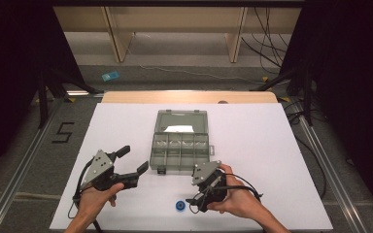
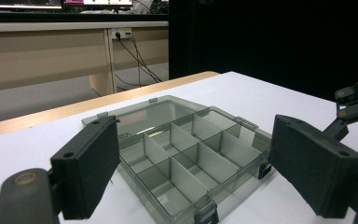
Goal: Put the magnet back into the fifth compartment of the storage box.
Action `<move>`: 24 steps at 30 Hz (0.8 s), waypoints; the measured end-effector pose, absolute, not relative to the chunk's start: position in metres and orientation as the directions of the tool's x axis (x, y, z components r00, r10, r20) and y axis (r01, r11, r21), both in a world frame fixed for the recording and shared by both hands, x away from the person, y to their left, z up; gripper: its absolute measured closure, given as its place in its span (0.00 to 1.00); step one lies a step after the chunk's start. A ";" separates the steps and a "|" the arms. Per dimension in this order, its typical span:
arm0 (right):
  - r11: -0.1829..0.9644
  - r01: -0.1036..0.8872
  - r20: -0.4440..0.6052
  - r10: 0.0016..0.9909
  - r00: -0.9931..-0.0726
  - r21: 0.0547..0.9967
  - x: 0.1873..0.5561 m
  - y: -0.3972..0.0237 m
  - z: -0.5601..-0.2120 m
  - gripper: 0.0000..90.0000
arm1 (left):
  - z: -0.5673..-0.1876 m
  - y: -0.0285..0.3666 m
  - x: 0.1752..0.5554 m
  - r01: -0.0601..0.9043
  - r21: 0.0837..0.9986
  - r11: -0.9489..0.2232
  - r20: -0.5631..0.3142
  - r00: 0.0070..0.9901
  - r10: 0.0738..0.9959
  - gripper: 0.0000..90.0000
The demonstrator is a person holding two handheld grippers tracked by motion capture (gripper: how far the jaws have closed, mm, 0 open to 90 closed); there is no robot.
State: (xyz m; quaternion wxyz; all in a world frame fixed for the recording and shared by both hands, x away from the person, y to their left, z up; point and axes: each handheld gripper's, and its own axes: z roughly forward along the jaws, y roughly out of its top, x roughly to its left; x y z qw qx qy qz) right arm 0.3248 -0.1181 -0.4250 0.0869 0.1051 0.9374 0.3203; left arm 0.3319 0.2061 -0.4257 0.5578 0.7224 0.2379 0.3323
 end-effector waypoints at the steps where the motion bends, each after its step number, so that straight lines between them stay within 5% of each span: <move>1: 0.773 0.141 -0.096 0.253 -0.963 0.619 0.325 -0.118 -0.425 0.27 | -0.426 0.206 0.332 -0.027 0.964 -0.265 0.215 0.666 0.715 0.18; 24: 0.874 0.085 -0.045 0.120 -0.992 0.478 0.324 -0.083 -0.449 0.39 | -0.425 0.206 0.331 -0.027 0.966 -0.257 0.209 0.666 0.716 0.18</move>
